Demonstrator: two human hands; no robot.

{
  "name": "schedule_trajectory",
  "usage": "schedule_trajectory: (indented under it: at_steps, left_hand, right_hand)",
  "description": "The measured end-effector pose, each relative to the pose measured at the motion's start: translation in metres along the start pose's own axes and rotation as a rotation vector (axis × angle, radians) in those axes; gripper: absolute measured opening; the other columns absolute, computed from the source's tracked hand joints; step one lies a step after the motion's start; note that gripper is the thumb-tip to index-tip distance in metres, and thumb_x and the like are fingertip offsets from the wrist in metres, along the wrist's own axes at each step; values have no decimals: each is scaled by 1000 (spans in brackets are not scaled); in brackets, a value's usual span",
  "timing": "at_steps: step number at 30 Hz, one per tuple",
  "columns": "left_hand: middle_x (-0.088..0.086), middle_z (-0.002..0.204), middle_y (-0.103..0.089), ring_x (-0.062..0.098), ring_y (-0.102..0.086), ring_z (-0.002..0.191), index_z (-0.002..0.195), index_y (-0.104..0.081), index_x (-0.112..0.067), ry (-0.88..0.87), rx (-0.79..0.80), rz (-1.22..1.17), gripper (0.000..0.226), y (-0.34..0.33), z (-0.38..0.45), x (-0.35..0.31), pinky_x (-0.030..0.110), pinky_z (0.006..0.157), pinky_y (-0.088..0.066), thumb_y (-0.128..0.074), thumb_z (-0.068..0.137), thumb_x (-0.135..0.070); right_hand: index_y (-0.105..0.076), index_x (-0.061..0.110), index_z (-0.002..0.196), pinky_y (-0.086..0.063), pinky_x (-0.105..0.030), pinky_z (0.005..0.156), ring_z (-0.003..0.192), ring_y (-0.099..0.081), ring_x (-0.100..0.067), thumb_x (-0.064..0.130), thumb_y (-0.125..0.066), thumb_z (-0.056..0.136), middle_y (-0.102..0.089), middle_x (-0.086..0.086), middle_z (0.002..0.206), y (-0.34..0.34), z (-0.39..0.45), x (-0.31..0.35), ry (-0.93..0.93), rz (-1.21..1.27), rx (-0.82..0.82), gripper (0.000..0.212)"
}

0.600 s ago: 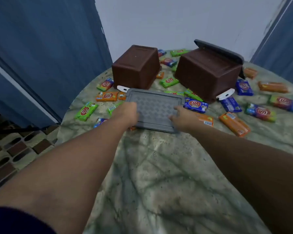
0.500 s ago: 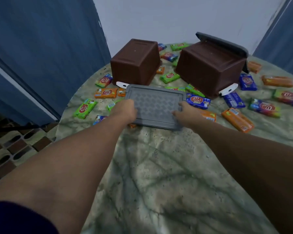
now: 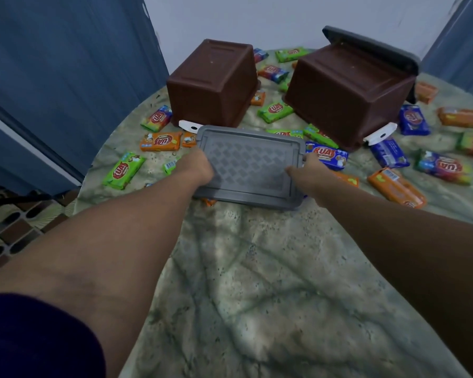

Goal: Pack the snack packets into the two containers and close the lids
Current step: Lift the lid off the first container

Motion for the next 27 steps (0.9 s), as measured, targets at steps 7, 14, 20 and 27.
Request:
schedule_trajectory:
  at_steps: [7,14,20,27]
  left_hand:
    - [20,141,-51,41,-53,125,143,-43,-7,108,1,-142,48,-7,5,17,46,95,-50,-52,100,-26]
    - [14,142,-51,37,-51,127,146,-44,-5,301,34,-571,57,-25,0,48,39,86,-43,-46,104,-43]
    - [8,130,-59,33,-57,116,141,-49,-16,265,-86,-813,49,-13,-17,46,41,87,-46,-42,101,-43]
    - [6,106,-61,28,-57,97,108,-52,-19,193,-159,-801,20,-14,-53,32,38,78,-44,-38,104,-32]
  right_hand:
    - [-33,16,150,-51,-53,99,121,-54,-34,41,-62,96,-54,-8,131,-1,2,-5,-45,40,-35,66]
    - [-42,10,142,-48,-46,91,107,-41,-29,33,-55,100,-36,-13,142,7,-3,-23,-182,113,-135,49]
    - [-40,18,144,-40,-35,90,110,-49,-30,25,-41,103,-51,-11,128,14,-20,-20,-37,304,-198,42]
    - [-51,20,139,-42,-42,104,122,-52,-35,25,-37,107,-57,-13,135,51,-38,-27,44,292,-234,35]
Point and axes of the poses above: each hand's wrist, its own z-axis towards the middle knuckle, its own y-axis out of the back of the hand, x = y × z, the point moved 10 cm from there along z, towards the middle knuckle
